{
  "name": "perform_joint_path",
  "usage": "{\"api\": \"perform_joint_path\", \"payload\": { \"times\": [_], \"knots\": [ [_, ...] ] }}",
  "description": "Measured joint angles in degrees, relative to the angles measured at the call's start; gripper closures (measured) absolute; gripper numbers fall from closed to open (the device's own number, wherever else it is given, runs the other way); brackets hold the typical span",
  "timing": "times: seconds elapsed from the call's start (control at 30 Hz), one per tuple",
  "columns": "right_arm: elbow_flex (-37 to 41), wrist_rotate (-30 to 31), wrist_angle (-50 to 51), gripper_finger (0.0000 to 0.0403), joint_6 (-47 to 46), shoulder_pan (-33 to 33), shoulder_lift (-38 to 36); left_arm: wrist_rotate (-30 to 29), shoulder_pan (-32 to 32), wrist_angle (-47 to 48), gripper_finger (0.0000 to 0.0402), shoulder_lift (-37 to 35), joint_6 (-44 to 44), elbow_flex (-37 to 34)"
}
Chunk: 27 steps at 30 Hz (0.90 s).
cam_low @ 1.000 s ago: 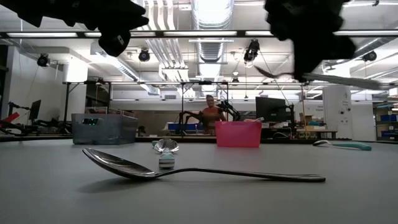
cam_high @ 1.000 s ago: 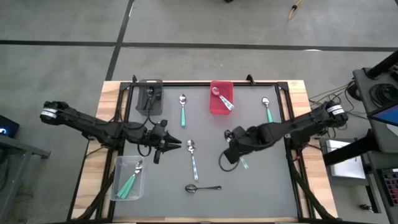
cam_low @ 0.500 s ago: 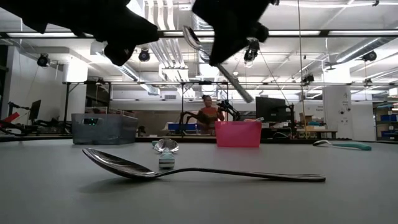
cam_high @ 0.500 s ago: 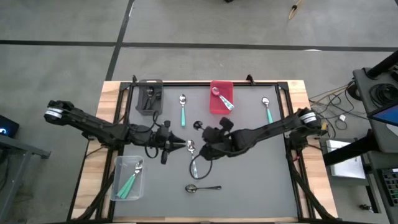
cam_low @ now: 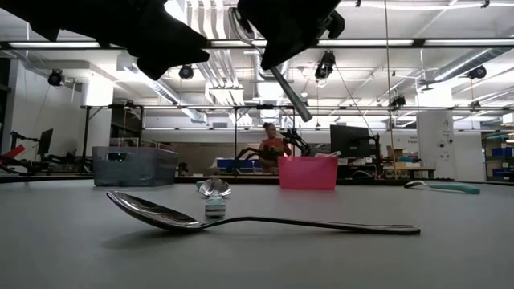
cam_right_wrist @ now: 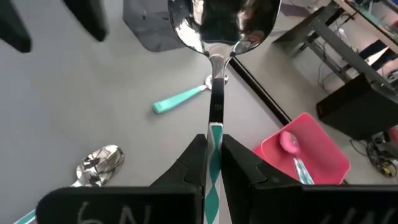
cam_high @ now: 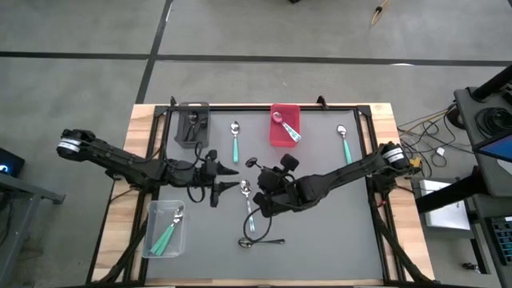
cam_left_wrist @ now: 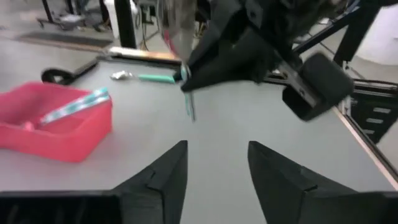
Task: Sort silverware by color (type)
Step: Put the white green spoon into the red bin
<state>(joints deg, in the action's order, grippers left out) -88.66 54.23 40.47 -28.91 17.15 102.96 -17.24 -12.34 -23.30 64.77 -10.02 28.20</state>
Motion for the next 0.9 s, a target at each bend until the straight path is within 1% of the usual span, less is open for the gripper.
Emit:
{"api": "perform_joint_path", "payload": {
  "times": [0.17,0.3,0.43,0.53,0.7,0.77,0.83,0.9],
  "knots": [
    [0.0,-0.8,-0.1,0.0383,0.5,-0.3,0.3,-0.3,0.0,0.2,0.023,0.0,2.0,0.2],
    [-0.3,-4.7,0.1,0.0383,2.2,-1.9,-0.2,-0.3,0.0,0.9,0.0228,0.1,1.6,0.2],
    [-2.5,-7.8,0.4,0.0383,5.7,-4.1,-0.4,-0.3,0.0,2.7,0.023,0.2,-0.1,0.2],
    [-5.3,-13.7,2.7,0.0383,7.1,-6.7,-0.4,-0.3,0.0,4.0,0.0231,0.1,-0.7,0.2],
    [-10.3,-27.6,7.3,0.0383,7.6,-13.5,-0.4,-0.3,0.0,5.5,0.0231,0.1,-1.0,0.2],
    [-11.9,-31.9,8.7,0.0383,8.7,-16.2,-0.4,-0.3,0.0,6.1,0.0231,0.1,-1.0,0.2],
    [-13.6,-34.5,10.6,0.0383,9.4,-18.9,-0.3,-0.3,0.0,6.8,0.0231,0.1,-1.0,0.2],
    [-15.8,-35.3,13.2,0.0383,10.5,-21.8,0.4,-0.3,0.0,6.9,0.0231,0.1,-1.0,0.2]
  ]
}}
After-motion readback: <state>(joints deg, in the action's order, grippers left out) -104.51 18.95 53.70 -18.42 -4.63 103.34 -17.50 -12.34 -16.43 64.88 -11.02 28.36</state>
